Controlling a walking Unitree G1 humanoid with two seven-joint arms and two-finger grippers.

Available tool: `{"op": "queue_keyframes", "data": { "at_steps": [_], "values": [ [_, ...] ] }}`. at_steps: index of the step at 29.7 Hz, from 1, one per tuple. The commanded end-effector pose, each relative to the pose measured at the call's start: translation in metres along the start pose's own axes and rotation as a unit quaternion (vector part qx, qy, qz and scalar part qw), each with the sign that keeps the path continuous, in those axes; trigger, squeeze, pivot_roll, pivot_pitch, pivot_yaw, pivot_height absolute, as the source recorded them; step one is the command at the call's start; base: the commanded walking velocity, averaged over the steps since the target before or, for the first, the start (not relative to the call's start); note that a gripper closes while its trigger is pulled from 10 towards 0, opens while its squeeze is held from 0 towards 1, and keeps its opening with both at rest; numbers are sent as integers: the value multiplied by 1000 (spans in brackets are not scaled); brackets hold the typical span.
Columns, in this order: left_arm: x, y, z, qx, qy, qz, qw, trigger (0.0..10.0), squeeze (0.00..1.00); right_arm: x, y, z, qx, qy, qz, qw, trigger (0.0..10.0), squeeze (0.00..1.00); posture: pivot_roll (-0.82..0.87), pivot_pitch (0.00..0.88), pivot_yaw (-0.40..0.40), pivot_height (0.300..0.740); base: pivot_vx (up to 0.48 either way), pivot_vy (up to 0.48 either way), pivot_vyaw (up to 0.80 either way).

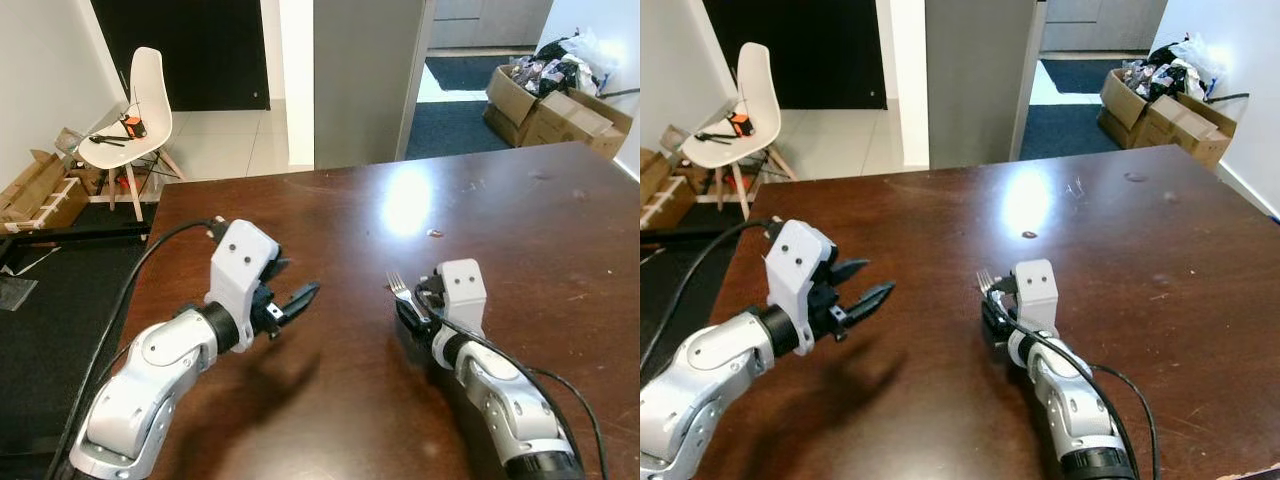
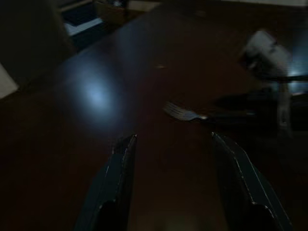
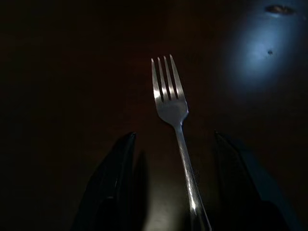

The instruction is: Setting the table

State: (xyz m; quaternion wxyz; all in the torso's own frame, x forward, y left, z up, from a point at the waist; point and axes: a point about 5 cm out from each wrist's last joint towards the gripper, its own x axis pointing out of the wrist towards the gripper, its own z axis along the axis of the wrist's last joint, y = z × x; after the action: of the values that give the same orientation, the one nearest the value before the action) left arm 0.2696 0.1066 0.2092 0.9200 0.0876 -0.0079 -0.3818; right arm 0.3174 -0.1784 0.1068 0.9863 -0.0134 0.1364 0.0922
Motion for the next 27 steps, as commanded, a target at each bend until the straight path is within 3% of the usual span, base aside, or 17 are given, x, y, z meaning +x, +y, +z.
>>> {"op": "queue_keyframes", "data": {
  "at_steps": [1,6,8,9,11,12,13,27],
  "values": [
    [-3,-4,6,5,3,-26,1000,10000,0,-1,0,-10,-4,18,-6,1000,10000,0,-15,17,144,740,0,0,0],
    [-6,-2,9,5,9,-31,999,10000,0,-1,1,-21,7,38,-5,999,10000,0,-9,19,147,740,0,0,0],
    [-6,-2,10,4,10,-30,999,10000,0,-1,1,-28,10,52,-3,999,9490,0,-4,20,148,740,0,0,0],
    [-7,-1,10,3,12,-29,1000,10000,0,-1,1,-33,13,65,-2,998,4431,0,2,22,151,740,0,0,0],
    [-8,-1,10,2,13,-28,1000,10000,0,-1,1,-36,15,71,-2,997,4431,0,2,22,151,740,0,0,0],
    [-8,-1,11,1,15,-27,1000,10000,0,-1,2,-41,17,83,5,996,1569,0,4,23,152,740,0,0,0],
    [-9,-1,11,-1,16,-26,1000,10000,0,-1,2,-45,17,95,9,995,0,0,6,23,153,740,0,0,0],
    [-10,-1,12,-12,24,-15,1000,10000,0,-5,-10,-66,1,163,11,987,0,0,5,18,152,740,0,0,0]
  ]
}}
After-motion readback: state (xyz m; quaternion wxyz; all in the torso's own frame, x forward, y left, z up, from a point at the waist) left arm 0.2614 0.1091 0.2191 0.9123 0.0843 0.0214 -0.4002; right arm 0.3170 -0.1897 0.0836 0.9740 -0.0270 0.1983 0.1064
